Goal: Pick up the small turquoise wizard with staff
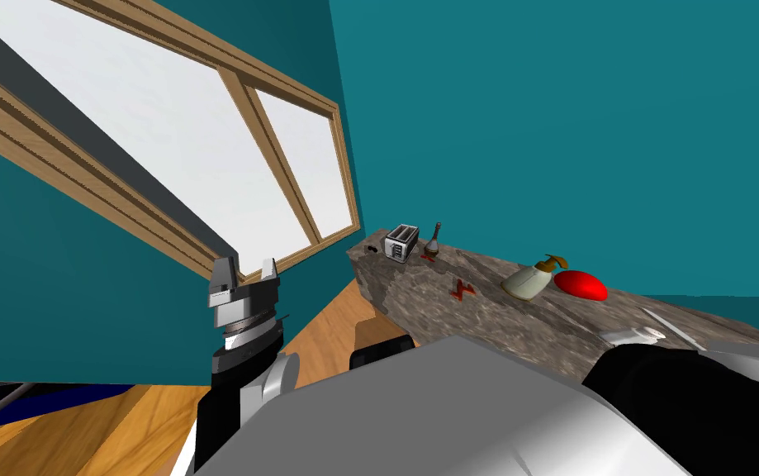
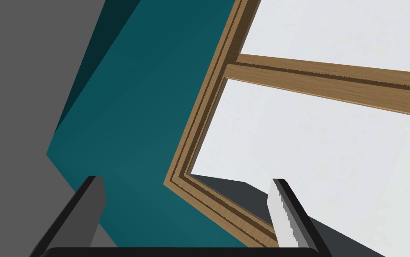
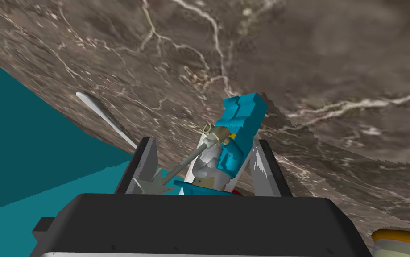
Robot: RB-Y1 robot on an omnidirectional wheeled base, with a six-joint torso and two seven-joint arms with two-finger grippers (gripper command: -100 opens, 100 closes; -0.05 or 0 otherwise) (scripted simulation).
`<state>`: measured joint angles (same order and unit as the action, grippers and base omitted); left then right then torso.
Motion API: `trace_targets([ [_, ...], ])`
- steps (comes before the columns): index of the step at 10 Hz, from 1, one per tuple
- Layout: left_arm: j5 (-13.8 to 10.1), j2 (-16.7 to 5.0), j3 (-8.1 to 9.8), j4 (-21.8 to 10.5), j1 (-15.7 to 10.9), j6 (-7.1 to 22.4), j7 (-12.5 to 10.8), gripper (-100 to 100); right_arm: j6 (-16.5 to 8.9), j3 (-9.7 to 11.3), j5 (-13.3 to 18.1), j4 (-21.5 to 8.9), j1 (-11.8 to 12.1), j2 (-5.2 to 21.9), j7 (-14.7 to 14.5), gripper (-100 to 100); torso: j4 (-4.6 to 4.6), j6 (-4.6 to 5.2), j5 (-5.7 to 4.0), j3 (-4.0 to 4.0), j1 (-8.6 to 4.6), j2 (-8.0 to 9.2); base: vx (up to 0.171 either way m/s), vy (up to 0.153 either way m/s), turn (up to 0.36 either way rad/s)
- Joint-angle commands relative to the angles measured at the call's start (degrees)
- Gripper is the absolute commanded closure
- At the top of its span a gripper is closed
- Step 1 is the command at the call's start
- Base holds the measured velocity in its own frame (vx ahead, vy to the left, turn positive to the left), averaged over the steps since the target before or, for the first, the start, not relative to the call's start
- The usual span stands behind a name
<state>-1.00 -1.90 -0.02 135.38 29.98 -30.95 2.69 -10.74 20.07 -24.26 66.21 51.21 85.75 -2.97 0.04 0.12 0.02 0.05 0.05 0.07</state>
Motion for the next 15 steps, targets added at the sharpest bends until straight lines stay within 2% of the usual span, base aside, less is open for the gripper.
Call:
trace_targets([
  [1,0.0,0.0,0.00,0.0,0.0,0.0,0.0,0,0.0,0.0,0.0,0.0,0.0,0.0,0.0,100,0.00,0.00,0.00,0.00,0.00,0.00,0.000,0.000,0.000],
  [4,0.0,0.0,0.00,0.0,0.0,0.0,0.0,0,0.1,0.0,0.0,0.1,0.0,0.0,0.0,100,-0.05,0.03,-0.05,-0.06,-0.06,-0.07,0.000,0.000,0.000],
  [5,0.0,0.0,0.00,0.0,0.0,0.0,0.0,0,0.2,0.0,0.0,0.1,0.0,0.0,0.0,0,-0.05,0.04,-0.07,-0.06,-0.08,-0.07,0.000,0.000,0.000],
  [6,0.0,0.0,0.00,0.0,0.0,0.0,0.0,0,0.3,-2.3,0.5,0.5,2.6,-0.6,0.0,100,-0.05,0.04,-0.07,-0.06,-0.10,-0.08,0.016,0.010,0.065],
  [7,0.0,0.0,0.00,0.0,0.0,0.0,0.0,0,0.5,-3.8,0.8,0.8,4.0,-1.0,0.0,100,-0.06,0.03,-0.09,-0.09,-0.08,-0.12,0.025,0.015,0.056],
  [8,0.0,0.0,0.00,0.0,0.0,0.0,0.0,0,0.5,-3.8,0.8,0.8,4.1,-1.0,0.0,100,-0.08,0.04,-0.09,-0.12,-0.06,-0.16,0.021,0.015,0.014],
  [15,0.0,0.0,0.00,0.0,0.0,0.0,0.0,0,2.0,-14.1,3.1,2.7,15.3,-4.2,-0.2,100,-0.11,0.10,-0.01,-0.15,0.03,-0.20,0.021,0.015,0.042],
])
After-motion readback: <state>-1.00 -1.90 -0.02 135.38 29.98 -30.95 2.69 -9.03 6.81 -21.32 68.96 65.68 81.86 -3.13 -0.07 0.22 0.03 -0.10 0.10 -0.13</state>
